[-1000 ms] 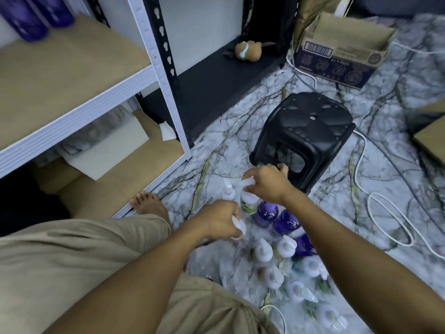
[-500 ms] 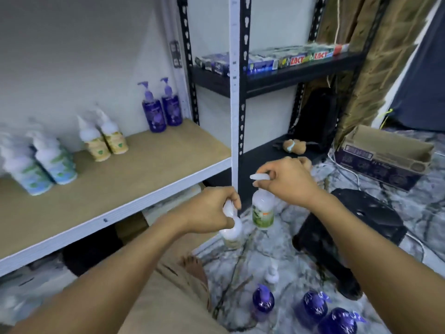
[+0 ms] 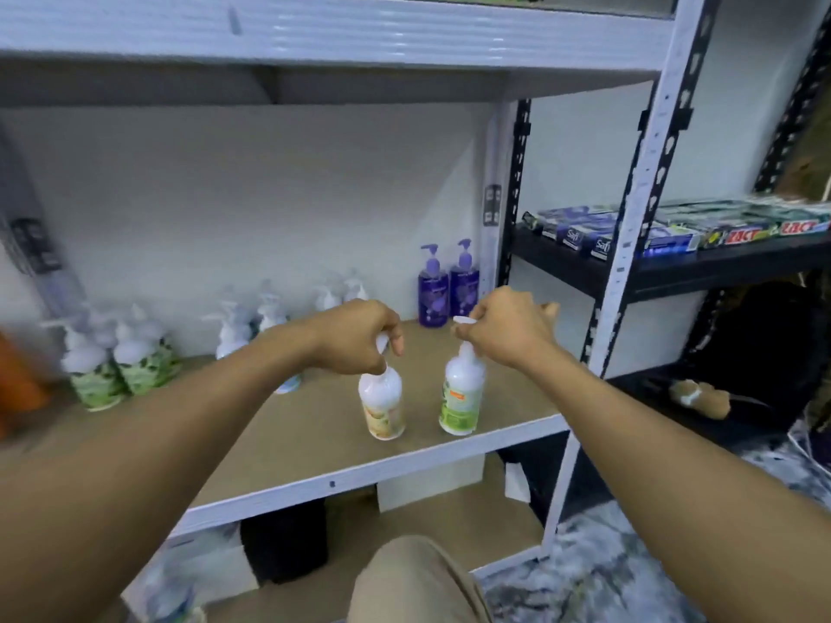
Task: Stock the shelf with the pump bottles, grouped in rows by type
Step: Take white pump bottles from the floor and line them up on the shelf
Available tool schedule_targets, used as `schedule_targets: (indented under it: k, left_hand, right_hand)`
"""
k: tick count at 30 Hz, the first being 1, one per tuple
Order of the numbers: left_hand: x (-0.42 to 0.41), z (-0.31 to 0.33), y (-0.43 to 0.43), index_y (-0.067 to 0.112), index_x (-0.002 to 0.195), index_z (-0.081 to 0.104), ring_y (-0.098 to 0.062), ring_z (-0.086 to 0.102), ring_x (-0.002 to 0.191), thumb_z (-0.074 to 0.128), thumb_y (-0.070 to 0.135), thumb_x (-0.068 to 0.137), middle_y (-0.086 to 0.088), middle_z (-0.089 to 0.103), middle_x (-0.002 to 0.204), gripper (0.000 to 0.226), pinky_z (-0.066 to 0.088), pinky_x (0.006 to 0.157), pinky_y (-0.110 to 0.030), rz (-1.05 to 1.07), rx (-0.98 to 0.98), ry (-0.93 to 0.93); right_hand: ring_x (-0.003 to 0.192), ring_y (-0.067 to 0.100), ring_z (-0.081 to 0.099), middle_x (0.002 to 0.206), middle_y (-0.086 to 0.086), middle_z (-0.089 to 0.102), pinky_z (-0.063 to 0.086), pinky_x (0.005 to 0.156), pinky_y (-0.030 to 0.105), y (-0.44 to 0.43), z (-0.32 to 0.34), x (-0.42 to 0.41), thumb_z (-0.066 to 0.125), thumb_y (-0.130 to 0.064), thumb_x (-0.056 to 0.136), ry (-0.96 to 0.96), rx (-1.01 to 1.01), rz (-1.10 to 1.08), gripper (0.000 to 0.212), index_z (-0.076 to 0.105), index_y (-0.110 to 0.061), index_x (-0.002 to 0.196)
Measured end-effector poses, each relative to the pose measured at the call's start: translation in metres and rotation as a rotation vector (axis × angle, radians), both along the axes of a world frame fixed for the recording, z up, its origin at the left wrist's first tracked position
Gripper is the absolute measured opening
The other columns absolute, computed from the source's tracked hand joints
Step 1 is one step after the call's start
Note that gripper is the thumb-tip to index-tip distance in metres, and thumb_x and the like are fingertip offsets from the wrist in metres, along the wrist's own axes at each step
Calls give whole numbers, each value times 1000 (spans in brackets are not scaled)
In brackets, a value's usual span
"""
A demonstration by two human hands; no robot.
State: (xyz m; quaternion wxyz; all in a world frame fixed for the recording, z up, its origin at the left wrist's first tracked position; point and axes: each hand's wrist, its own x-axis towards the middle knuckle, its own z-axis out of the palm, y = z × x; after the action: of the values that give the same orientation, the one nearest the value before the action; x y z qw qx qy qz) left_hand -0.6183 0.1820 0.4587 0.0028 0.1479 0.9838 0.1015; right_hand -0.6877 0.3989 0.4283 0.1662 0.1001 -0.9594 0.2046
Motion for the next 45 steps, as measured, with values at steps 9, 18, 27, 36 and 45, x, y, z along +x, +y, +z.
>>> schedule_targets:
  k: [9, 18, 27, 36, 45]
  left_hand:
    - [-39, -8, -81, 24, 97, 68, -16, 61, 91, 62, 2, 76, 7, 64, 96, 31, 53, 77, -35, 116, -27, -32]
    - [-64, -32, -104, 32, 85, 64, -16, 58, 92, 53, -4, 74, 10, 64, 95, 39, 49, 74, -31, 158, 59, -8]
    - [-40, -98, -114, 36, 149, 39, -2, 54, 87, 58, -1, 83, 12, 53, 116, 77, 44, 72, -20, 212, 456, 253]
    - [25, -217, -132, 43, 133, 53, -12, 54, 125, 60, 38, 84, 9, 52, 141, 50, 41, 109, -38, 602, 481, 204]
    - [32, -225, -176, 43, 142, 47, -14, 23, 149, 44, 77, 87, 8, 32, 161, 64, 16, 118, -53, 791, 171, 90]
  right_hand:
    - [79, 22, 55, 77, -2, 63, 26, 100, 53, -99, -12, -62, 63, -51, 81, -71, 52, -68, 31, 65, -20, 79]
    - [80, 24, 57, 74, 0, 59, 28, 102, 51, -130, -29, -80, 61, -46, 83, -119, 36, -64, 26, 58, -22, 74]
    - [103, 25, 60, 92, -7, 66, 31, 93, 44, -120, -81, -53, 68, -47, 82, -39, -328, 18, 38, 57, -32, 115]
    - [78, 13, 60, 87, -10, 64, 51, 78, 32, -122, -179, -9, 81, -32, 80, -98, -467, 244, 42, 63, -25, 117]
    - [80, 2, 59, 114, -12, 65, 47, 80, 23, -148, -183, -16, 79, -33, 83, -235, -446, 417, 63, 53, -24, 140]
